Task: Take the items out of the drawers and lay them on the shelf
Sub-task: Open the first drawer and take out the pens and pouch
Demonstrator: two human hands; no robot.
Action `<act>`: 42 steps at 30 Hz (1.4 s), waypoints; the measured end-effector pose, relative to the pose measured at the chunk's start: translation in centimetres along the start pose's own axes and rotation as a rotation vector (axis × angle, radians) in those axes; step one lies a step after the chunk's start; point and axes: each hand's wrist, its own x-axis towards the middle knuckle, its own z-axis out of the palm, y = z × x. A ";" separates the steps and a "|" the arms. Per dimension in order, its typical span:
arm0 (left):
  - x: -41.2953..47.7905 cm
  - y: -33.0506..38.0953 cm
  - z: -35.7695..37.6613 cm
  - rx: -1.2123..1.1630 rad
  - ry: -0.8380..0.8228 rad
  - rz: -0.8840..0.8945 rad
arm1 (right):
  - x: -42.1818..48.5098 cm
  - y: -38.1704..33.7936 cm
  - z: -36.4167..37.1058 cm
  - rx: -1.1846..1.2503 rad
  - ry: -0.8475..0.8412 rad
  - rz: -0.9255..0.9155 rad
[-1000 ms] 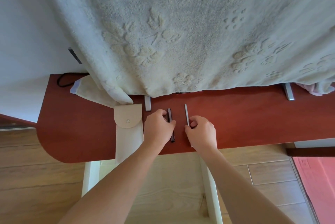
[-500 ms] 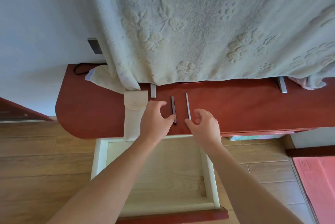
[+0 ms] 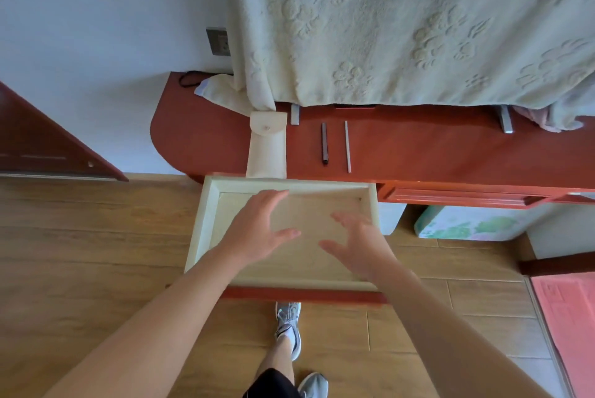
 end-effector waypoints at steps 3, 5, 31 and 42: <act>-4.0 -1.8 1.3 0.084 -0.096 -0.056 | -3.1 1.1 2.6 -0.042 -0.076 -0.016; -6.4 -3.3 2.2 0.107 -0.119 -0.085 | -4.7 1.9 4.1 -0.054 -0.086 -0.002; -2.0 -8.2 1.9 0.411 0.083 -0.192 | -0.3 3.2 5.1 -0.205 0.220 0.032; 6.2 -9.7 -0.6 0.471 0.077 -0.227 | 7.8 3.3 1.4 -0.293 0.190 0.159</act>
